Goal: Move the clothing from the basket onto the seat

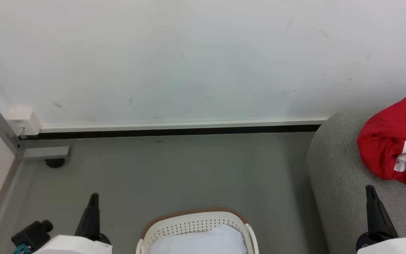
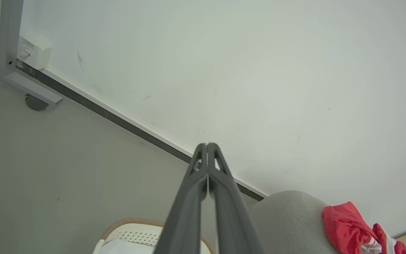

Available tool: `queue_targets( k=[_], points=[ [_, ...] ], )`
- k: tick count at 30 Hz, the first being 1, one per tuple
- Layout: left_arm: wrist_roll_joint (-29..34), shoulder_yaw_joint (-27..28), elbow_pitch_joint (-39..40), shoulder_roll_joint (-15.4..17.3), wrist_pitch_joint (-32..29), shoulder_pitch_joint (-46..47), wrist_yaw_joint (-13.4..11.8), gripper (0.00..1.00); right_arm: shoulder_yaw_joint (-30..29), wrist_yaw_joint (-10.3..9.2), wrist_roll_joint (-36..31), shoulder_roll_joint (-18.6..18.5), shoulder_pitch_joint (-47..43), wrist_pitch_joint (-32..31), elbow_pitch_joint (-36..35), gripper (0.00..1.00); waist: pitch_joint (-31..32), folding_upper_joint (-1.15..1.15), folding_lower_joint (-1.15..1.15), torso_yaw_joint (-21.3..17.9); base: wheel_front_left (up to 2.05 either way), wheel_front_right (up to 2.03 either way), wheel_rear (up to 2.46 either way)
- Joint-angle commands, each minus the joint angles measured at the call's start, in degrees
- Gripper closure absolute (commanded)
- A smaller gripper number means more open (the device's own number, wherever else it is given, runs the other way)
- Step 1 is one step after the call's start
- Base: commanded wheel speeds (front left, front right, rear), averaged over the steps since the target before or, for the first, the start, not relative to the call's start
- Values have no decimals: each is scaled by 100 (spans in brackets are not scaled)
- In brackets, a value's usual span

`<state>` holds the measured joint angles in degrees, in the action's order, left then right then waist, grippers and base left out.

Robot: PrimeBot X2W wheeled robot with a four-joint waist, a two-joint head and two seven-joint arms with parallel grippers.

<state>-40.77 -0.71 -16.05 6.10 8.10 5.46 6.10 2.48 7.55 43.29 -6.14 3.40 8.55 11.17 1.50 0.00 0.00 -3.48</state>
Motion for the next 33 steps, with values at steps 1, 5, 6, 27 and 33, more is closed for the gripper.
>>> queue_targets(
  k=[1,5,6,27,33],
  points=[
    [-191,50,101,15,-39,98,36,100,-59,-2,194,-23,158,-45,-54,100,-2,0,0,5,0,0,0],
    [-498,93,109,-6,-126,100,42,100,-104,-2,491,-7,172,-133,-33,100,-9,0,0,19,0,0,0],
    [-578,103,111,-11,-150,100,43,100,-116,-2,565,-3,175,-154,-28,100,-11,0,0,22,0,0,0],
    [-1987,301,143,-102,-556,109,77,100,-338,-4,1919,80,218,-552,66,100,-46,0,0,96,0,0,0],
    [-2338,349,151,-126,-658,112,87,100,-397,-5,2253,103,233,-653,88,100,-55,0,0,117,0,0,0]
  ],
)
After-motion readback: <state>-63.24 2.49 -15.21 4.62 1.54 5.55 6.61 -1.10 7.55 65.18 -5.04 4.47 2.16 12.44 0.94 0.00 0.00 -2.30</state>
